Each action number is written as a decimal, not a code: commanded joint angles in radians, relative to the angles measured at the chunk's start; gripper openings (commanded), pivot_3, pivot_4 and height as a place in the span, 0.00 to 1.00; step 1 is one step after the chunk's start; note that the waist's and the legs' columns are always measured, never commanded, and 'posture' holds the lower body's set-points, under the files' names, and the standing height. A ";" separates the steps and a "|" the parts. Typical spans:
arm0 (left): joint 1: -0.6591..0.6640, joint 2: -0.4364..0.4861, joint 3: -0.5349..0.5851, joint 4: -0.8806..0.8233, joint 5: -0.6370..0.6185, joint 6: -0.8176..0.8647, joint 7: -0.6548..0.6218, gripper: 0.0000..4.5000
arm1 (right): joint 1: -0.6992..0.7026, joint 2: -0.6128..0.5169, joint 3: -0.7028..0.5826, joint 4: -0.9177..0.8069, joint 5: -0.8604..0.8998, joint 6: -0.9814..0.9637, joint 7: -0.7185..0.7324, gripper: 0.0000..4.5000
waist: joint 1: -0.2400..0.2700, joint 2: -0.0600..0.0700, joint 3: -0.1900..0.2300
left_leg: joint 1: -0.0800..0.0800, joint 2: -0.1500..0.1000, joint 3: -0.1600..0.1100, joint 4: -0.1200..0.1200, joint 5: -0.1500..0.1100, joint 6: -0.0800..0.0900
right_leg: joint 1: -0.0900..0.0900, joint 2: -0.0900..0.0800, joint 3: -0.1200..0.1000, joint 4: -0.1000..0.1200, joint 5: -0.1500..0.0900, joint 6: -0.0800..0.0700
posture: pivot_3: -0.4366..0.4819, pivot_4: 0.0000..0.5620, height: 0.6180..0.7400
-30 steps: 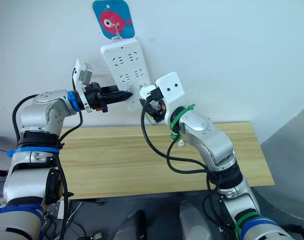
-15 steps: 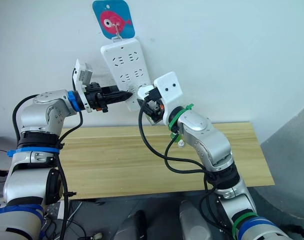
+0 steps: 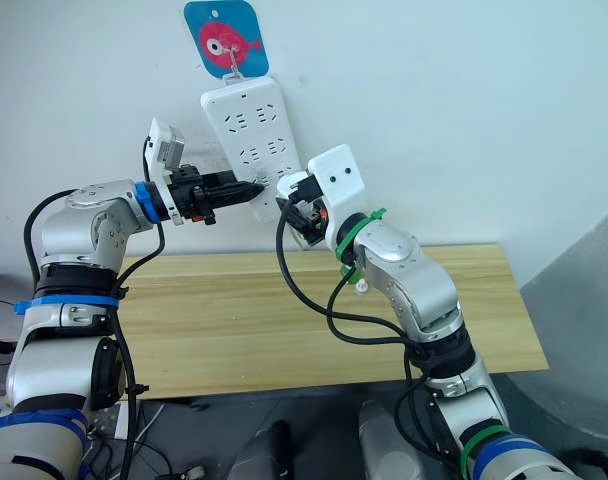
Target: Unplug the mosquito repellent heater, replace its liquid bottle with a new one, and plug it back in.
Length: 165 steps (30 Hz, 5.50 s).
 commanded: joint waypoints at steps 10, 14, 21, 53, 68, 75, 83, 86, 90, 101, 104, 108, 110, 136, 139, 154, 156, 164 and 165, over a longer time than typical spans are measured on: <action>0.000 -0.002 0.010 -0.038 -0.018 -0.009 -0.014 0.30 | -0.004 0.019 -0.011 -0.049 -0.015 -0.068 0.011 0.66 | 0.000 0.000 0.000 | 0.000 0.000 0.000 0.000 0.000 0.000 | 0.000 0.000 0.000 0.000 0.000 0.000 | 0.21 0.39 1.00; -0.004 -0.005 0.010 -0.032 -0.015 -0.015 -0.010 0.30 | 0.015 0.003 0.006 -0.085 0.001 -0.043 0.044 0.66 | 0.000 0.000 0.000 | 0.000 0.000 0.000 0.000 0.000 0.000 | 0.000 0.000 0.000 0.000 0.000 0.000 | 0.21 0.38 1.00; -0.003 -0.012 0.012 -0.027 -0.012 -0.030 -0.003 0.30 | 0.035 -0.020 -0.024 -0.159 0.033 0.036 0.060 0.66 | 0.002 0.000 0.000 | 0.000 0.000 0.000 0.000 0.000 0.000 | 0.000 0.000 0.000 0.000 0.000 0.000 | 0.21 0.39 1.00; -0.010 -0.013 0.006 -0.021 -0.012 -0.032 -0.014 0.30 | -0.012 0.007 -0.033 -0.038 -0.047 -0.039 0.024 0.66 | 0.001 0.000 0.000 | 0.000 0.000 0.000 -0.001 0.000 0.000 | 0.000 0.000 0.000 0.000 0.000 0.000 | 0.20 0.38 1.00; -0.005 -0.022 0.005 -0.036 -0.025 -0.012 -0.021 0.30 | -0.066 0.036 -0.019 0.089 -0.075 -0.087 0.020 0.66 | 0.000 0.000 0.000 | 0.000 0.000 0.000 0.000 0.000 0.000 | 0.000 0.000 0.000 0.000 0.000 0.000 | 0.20 0.38 1.00; 0.005 -0.039 0.006 -0.076 -0.050 0.039 -0.034 0.30 | -0.111 0.064 -0.020 0.233 -0.099 -0.164 0.036 0.66 | -0.009 0.000 0.000 | 0.001 0.000 0.000 0.002 0.000 0.000 | 0.001 0.000 0.000 0.000 0.000 0.001 | 0.20 0.38 1.00; 0.011 -0.040 0.010 -0.101 -0.056 0.077 -0.040 0.30 | -0.143 0.075 -0.018 0.333 -0.113 -0.215 0.049 0.66 | -0.026 0.000 0.000 | 0.002 0.000 0.000 0.002 0.004 -0.002 | 0.001 0.001 0.001 0.001 0.000 0.001 | 0.20 0.38 1.00; 0.013 -0.036 0.012 -0.099 -0.047 0.070 -0.036 0.30 | -0.148 0.071 -0.015 0.341 -0.114 -0.213 0.055 0.66 | -0.026 0.000 0.000 | 0.002 0.000 0.000 0.002 0.004 -0.002 | 0.001 0.001 0.001 0.001 0.000 0.001 | 0.20 0.38 1.00; 0.010 -0.030 0.011 -0.059 0.000 -0.001 -0.013 0.30 | -0.137 0.067 -0.025 0.317 -0.102 -0.216 0.063 0.74 | -0.027 0.000 0.000 | 0.002 0.000 0.000 0.002 0.004 -0.002 | 0.002 0.001 0.001 0.002 0.000 0.001 | 0.20 0.38 1.00; -0.027 0.000 0.031 0.113 0.104 -0.204 0.121 0.30 | 0.096 -0.091 -0.026 -0.067 -0.017 0.000 0.170 1.00 | 0.006 0.000 0.000 | 0.000 -0.001 0.000 -0.002 0.002 -0.004 | 0.001 -0.001 0.000 -0.001 0.001 0.000 | 0.22 0.40 1.00; -0.019 0.020 0.020 0.141 0.130 -0.241 0.129 0.37 | 0.132 -0.107 -0.032 -0.136 0.013 0.041 0.183 1.00 | -0.002 0.000 0.000 | 0.002 0.000 0.000 -0.002 0.002 -0.004 | 0.001 0.000 0.001 -0.001 -0.001 0.002 | 0.23 0.40 1.00; 0.003 0.040 0.029 0.134 0.135 -0.279 0.153 0.66 | 0.141 -0.111 -0.029 -0.177 0.035 0.055 0.195 1.00 | -0.005 0.000 0.000 | 0.004 0.000 0.001 -0.001 0.005 0.000 | 0.002 0.002 0.004 0.000 0.000 0.000 | 0.24 0.40 1.00; 0.024 0.060 0.041 0.118 0.133 -0.294 0.165 0.80 | 0.146 -0.116 -0.019 -0.193 0.046 0.054 0.211 1.00 | 0.000 0.000 0.000 | 0.004 0.000 0.001 -0.001 0.005 -0.001 | 0.001 0.002 0.004 -0.001 0.000 0.000 | 0.25 0.40 1.00; 1.105 -0.152 0.113 -1.222 -0.090 -0.051 0.518 1.00 | 0.095 -0.010 0.037 -0.020 -0.032 -0.159 0.172 0.02 | 0.111 -0.005 -0.003 | 0.002 0.001 0.004 -0.005 0.006 -0.005 | 0.000 -0.002 0.002 -0.004 -0.002 -0.003 | 0.35 0.37 1.00; 1.095 -0.158 0.095 -1.221 -0.091 -0.049 0.544 1.00 | 0.085 -0.001 0.025 0.010 -0.050 -0.174 0.154 0.02 | 0.110 -0.005 -0.003 | 0.002 0.001 0.006 -0.005 0.006 -0.005 | 0.001 -0.002 0.003 -0.006 -0.002 -0.003 | 0.35 0.36 1.00; 1.056 -0.143 0.062 -1.203 -0.099 -0.043 0.567 1.00 | 0.091 -0.004 -0.005 0.035 -0.064 -0.161 0.126 0.02 | 0.109 -0.006 -0.003 | 0.002 0.001 0.005 -0.008 0.005 -0.004 | 0.000 -0.002 0.002 -0.009 -0.002 -0.003 | 0.34 0.38 1.00; 1.057 -0.140 0.059 -1.204 -0.104 -0.042 0.569 1.00 | 0.087 0.004 -0.015 0.041 -0.065 -0.155 0.115 0.02 | 0.109 -0.006 -0.003 | 0.002 0.001 0.005 -0.008 0.005 -0.004 | 0.000 -0.002 0.002 -0.009 -0.002 -0.003 | 0.34 0.38 1.00; 1.045 -0.139 0.057 -1.197 -0.111 -0.038 0.574 1.00 | 0.077 0.006 -0.037 0.061 -0.090 -0.146 0.083 0.02 | 0.109 -0.006 -0.003 | 0.002 0.001 0.005 -0.008 0.006 -0.004 | 0.001 -0.002 0.002 -0.009 -0.002 -0.003 | 0.34 0.38 1.00; 1.044 -0.139 0.057 -1.196 -0.111 -0.038 0.575 1.00 | 0.076 0.008 -0.038 0.062 -0.091 -0.148 0.079 0.02 | 0.109 -0.006 -0.003 | 0.002 0.001 0.005 -0.007 0.006 -0.004 | 0.001 -0.002 0.002 -0.009 -0.002 -0.003 | 0.34 0.38 1.00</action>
